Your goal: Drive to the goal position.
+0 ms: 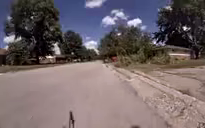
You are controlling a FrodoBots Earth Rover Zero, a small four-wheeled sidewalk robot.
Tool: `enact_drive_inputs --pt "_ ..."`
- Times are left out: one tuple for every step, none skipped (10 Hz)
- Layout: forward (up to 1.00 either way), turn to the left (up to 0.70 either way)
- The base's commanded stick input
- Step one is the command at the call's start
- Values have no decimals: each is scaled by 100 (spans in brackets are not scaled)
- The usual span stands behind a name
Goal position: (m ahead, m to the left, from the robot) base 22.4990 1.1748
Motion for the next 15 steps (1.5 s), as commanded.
enact_drive_inputs --pt "85 0" --pt "85 0" --pt "85 0" --pt "85 0" --pt "85 0" --pt "85 0" --pt "85 0" --pt "85 0" --pt "85 0" --pt "85 0" --pt "85 0" --pt "85 0" --pt "85 0" --pt "85 0" --pt "85 0"
